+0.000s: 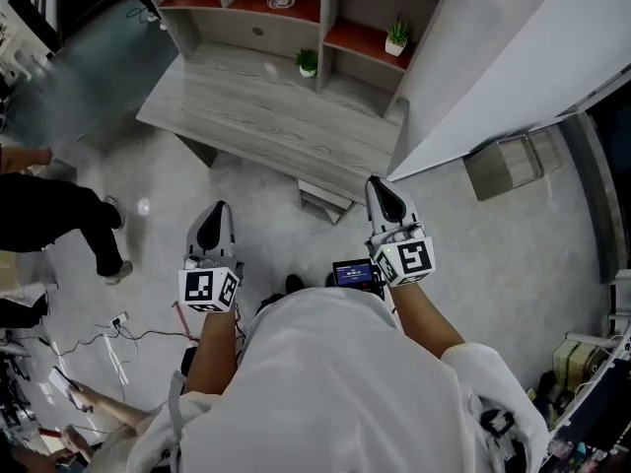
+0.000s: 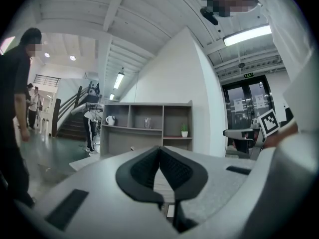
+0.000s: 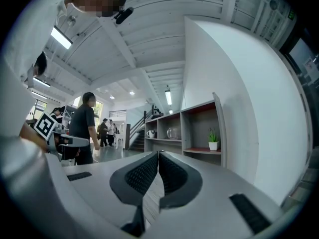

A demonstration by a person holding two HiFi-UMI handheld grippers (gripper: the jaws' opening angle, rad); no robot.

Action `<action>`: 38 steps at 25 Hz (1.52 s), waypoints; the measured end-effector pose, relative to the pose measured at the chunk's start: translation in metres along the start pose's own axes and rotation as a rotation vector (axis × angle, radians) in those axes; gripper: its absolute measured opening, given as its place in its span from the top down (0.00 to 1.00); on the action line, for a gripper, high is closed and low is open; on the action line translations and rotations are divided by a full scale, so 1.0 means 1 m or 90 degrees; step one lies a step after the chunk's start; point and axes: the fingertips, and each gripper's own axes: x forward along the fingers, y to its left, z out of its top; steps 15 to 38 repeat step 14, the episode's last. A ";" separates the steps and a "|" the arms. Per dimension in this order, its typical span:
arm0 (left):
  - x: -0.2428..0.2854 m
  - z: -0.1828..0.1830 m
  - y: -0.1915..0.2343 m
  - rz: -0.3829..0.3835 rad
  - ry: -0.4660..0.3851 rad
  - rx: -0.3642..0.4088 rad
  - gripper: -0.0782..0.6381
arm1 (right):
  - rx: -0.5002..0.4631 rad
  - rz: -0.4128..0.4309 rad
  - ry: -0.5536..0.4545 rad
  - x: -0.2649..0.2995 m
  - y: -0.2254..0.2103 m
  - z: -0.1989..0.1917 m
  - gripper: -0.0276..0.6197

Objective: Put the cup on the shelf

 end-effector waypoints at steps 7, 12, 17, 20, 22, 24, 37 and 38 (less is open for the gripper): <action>0.008 0.000 0.003 -0.007 -0.001 0.001 0.88 | 0.001 -0.008 0.005 0.006 -0.001 -0.004 0.91; 0.008 -0.003 0.011 -0.004 0.003 0.002 0.88 | -0.001 -0.009 0.007 0.013 0.003 -0.004 0.91; 0.008 -0.003 0.014 -0.005 0.002 0.002 0.88 | -0.002 -0.009 0.006 0.016 0.005 -0.003 0.91; 0.008 -0.003 0.014 -0.005 0.002 0.002 0.88 | -0.002 -0.009 0.006 0.016 0.005 -0.003 0.91; 0.008 -0.003 0.014 -0.005 0.002 0.002 0.88 | -0.002 -0.009 0.006 0.016 0.005 -0.003 0.91; 0.008 -0.003 0.014 -0.005 0.002 0.002 0.88 | -0.002 -0.009 0.006 0.016 0.005 -0.003 0.91; 0.008 -0.003 0.014 -0.005 0.002 0.002 0.88 | -0.002 -0.009 0.006 0.016 0.005 -0.003 0.91; 0.008 -0.003 0.014 -0.005 0.002 0.002 0.88 | -0.002 -0.009 0.006 0.016 0.005 -0.003 0.91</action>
